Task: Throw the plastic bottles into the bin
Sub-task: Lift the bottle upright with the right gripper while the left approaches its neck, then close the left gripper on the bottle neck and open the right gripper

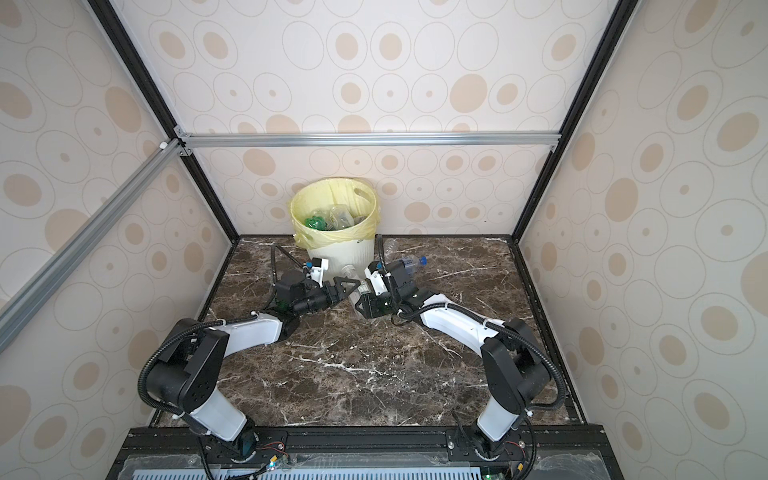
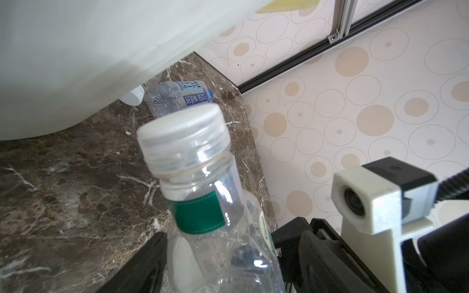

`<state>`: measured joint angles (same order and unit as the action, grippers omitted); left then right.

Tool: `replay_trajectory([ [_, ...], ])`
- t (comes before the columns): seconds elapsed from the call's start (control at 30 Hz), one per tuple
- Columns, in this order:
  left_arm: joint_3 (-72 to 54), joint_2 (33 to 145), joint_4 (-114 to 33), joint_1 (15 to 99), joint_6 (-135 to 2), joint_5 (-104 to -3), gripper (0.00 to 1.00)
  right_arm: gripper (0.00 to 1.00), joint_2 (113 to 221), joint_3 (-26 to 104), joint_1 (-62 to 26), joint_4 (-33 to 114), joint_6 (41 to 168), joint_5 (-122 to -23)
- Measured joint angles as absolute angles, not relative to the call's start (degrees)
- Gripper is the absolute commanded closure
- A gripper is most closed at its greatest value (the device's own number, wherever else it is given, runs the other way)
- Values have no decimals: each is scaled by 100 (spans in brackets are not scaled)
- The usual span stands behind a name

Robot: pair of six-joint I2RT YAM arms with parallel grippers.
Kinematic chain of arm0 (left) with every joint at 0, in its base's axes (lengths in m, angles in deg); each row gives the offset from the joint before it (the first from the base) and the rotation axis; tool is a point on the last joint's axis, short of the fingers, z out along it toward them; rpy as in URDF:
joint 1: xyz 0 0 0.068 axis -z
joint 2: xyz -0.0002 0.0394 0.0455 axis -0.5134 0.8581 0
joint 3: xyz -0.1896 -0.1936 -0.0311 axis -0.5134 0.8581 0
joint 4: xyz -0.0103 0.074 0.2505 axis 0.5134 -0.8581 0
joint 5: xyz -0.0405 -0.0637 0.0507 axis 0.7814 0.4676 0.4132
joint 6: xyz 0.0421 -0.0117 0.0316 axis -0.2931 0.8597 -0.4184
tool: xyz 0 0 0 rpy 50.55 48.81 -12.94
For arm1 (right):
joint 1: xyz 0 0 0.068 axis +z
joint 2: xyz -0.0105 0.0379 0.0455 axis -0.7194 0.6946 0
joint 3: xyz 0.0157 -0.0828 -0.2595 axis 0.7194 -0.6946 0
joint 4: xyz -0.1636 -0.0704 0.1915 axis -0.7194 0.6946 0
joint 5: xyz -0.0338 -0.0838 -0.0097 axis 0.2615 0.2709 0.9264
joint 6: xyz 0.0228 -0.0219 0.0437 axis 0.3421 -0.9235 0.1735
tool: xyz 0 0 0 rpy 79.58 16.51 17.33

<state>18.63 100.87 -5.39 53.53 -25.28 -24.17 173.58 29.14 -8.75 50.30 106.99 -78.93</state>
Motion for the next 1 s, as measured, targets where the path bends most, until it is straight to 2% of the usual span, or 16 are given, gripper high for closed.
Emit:
replay_trajectory([
  [0.23,1841,10126,-495,5486,-2506,-2414,24,47,17273,2914,-875,4897,10699,-7899],
  [0.37,1839,10126,-466,5501,-2482,-2417,33,47,17271,2914,-875,4903,10699,-7904],
  [0.6,1833,10126,-458,5506,-2353,-2452,39,46,17271,2903,-875,4895,10677,-7875],
  [1.0,1833,10126,-477,5508,-2289,-2576,46,38,17271,2862,-875,4871,10605,-7856],
])
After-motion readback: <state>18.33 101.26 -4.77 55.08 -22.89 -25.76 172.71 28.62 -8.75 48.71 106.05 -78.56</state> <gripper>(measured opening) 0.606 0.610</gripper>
